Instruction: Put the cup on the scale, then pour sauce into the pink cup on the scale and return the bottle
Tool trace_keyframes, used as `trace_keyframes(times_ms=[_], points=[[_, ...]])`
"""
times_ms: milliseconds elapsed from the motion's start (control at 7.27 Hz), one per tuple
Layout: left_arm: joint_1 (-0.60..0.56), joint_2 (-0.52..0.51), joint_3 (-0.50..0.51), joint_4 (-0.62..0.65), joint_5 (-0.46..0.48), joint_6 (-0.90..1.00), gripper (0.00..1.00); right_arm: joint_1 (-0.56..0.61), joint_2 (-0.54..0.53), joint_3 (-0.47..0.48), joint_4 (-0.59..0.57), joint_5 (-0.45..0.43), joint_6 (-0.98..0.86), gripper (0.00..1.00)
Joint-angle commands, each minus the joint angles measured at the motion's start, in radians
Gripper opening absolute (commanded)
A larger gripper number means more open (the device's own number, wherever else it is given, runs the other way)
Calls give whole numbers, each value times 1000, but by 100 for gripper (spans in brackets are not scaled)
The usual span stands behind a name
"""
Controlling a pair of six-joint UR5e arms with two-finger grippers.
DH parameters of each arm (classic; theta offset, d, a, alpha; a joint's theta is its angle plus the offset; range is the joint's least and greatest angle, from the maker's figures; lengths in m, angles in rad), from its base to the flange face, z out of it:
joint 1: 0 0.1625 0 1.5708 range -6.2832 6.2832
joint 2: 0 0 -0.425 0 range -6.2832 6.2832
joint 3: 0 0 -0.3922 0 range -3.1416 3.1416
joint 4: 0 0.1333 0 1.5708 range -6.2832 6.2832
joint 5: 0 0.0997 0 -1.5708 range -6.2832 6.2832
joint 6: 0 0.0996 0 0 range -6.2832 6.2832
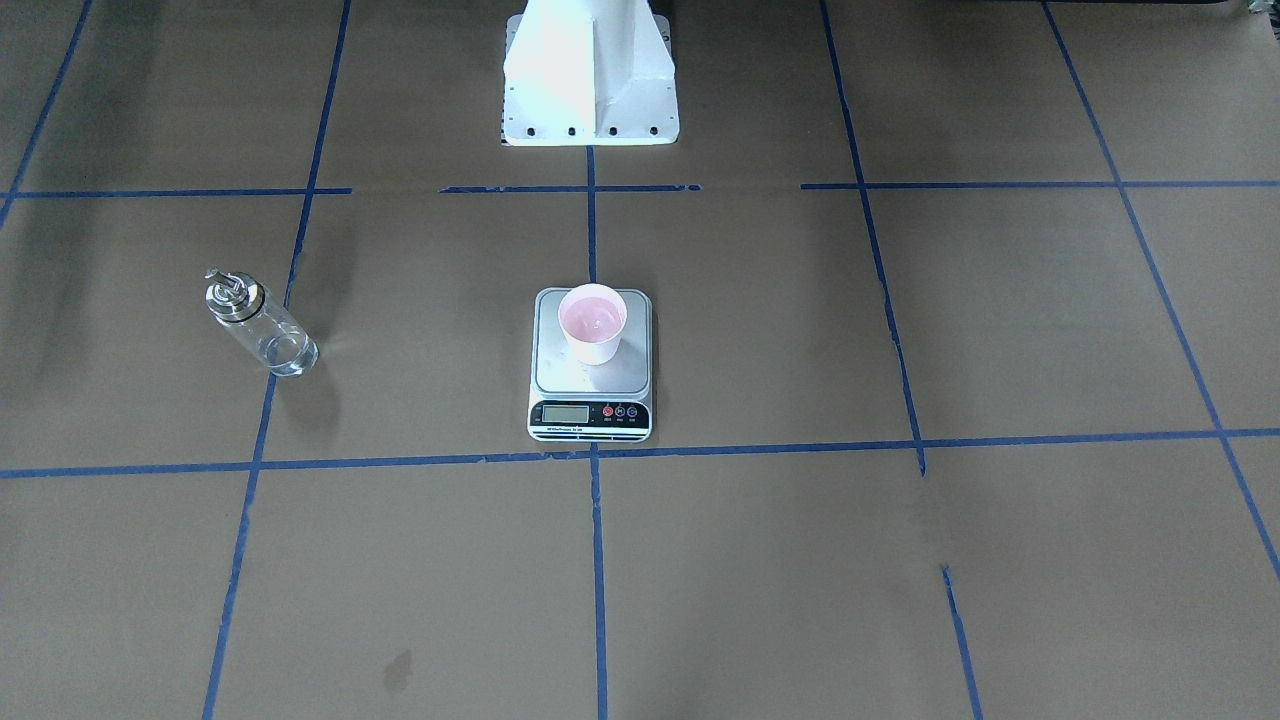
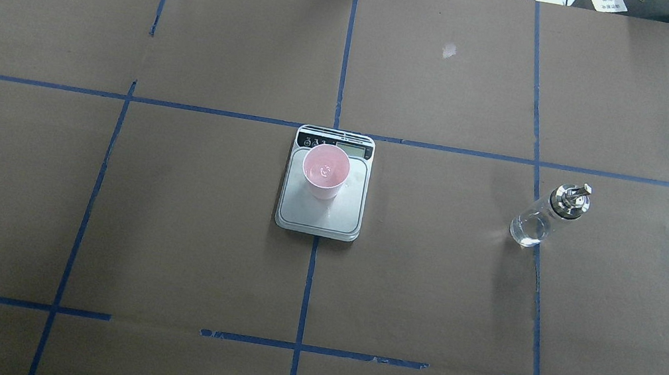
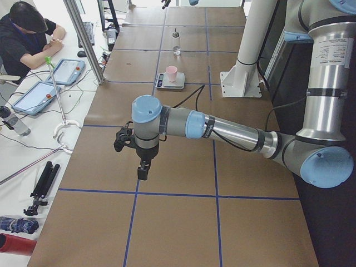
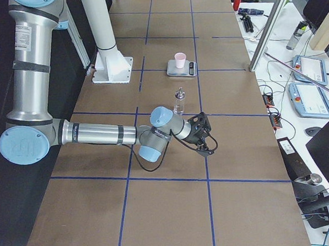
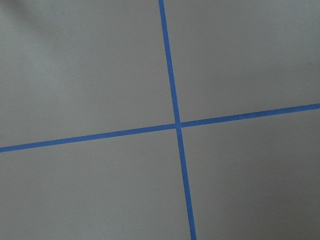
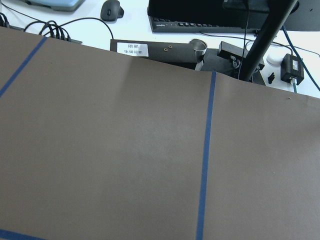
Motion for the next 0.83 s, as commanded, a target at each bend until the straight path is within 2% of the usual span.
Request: trace_keyframes(times_ms=[0,138,275,413,550,688], points=[[-1,0,0,0,2,2,100,72,116,70,-453,67,-112,100],[-1,0,0,0,2,2,100,80,140,157,-654,71,-234,100],[-1,-1,0,0,2,0,100,104,139,196,-814,134,-313,100],[-1,-1,0,-2,2,0,100,118,104,209,-896,206,-313,100],[-1,0,2,-6,2,2,100,118,14,194,-898,197,-309,100],[-1,0,3,-6,3,0,100,119,-25,183,-860,215,-300,100]])
